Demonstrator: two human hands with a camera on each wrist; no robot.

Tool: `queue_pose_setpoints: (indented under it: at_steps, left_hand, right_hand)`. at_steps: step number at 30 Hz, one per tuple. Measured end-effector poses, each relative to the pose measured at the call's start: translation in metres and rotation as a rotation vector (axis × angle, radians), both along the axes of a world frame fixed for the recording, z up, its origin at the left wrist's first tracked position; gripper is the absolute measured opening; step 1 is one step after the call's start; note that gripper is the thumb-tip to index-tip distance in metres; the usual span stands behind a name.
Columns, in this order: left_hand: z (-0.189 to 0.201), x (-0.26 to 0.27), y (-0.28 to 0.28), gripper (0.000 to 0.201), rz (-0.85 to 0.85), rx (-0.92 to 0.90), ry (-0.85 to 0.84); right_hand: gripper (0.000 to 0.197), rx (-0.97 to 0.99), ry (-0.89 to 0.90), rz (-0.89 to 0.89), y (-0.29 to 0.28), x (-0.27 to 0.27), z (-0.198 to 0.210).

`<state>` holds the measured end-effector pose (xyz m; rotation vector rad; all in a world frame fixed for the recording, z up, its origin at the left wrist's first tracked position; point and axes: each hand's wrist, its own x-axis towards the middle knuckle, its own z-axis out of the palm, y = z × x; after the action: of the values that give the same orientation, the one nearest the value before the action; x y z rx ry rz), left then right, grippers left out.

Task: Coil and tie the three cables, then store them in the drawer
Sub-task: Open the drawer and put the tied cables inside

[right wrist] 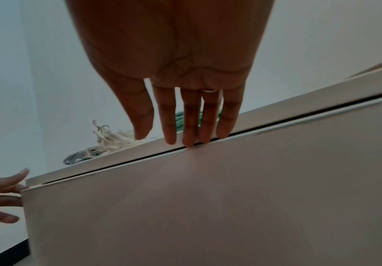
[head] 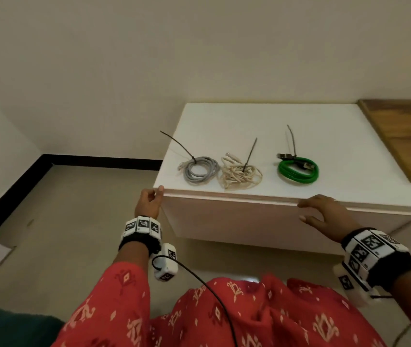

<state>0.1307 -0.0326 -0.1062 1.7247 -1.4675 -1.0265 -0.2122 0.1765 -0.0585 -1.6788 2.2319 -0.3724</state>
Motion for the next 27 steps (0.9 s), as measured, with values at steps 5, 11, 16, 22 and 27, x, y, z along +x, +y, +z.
queue_pose_setpoints:
  at_steps: [5,11,16,22,27]
  left_hand:
    - [0.009,0.009,0.020,0.044,0.004,0.101,-0.051]
    - [0.032,-0.011,0.071,0.040,-0.277,-0.297,-0.467]
    - [0.037,-0.031,0.107,0.022,-0.605,-0.130,-0.553]
    - [0.053,-0.019,0.121,0.016,-0.632,0.024,-0.720]
    - [0.060,-0.009,0.132,0.016,-0.710,0.160,-0.733]
  right_hand:
    - [0.038,0.234,0.103,-0.119,0.018,-0.016,0.005]
    - [0.032,0.353,-0.002,-0.086,0.035,-0.012,0.023]
    - [0.029,0.335,-0.181,-0.093,0.059,-0.010,0.017]
    - [0.020,0.307,-0.336,-0.081,0.086,-0.012,0.000]
    - [0.028,0.344,-0.434,-0.067,0.108,-0.014,-0.008]
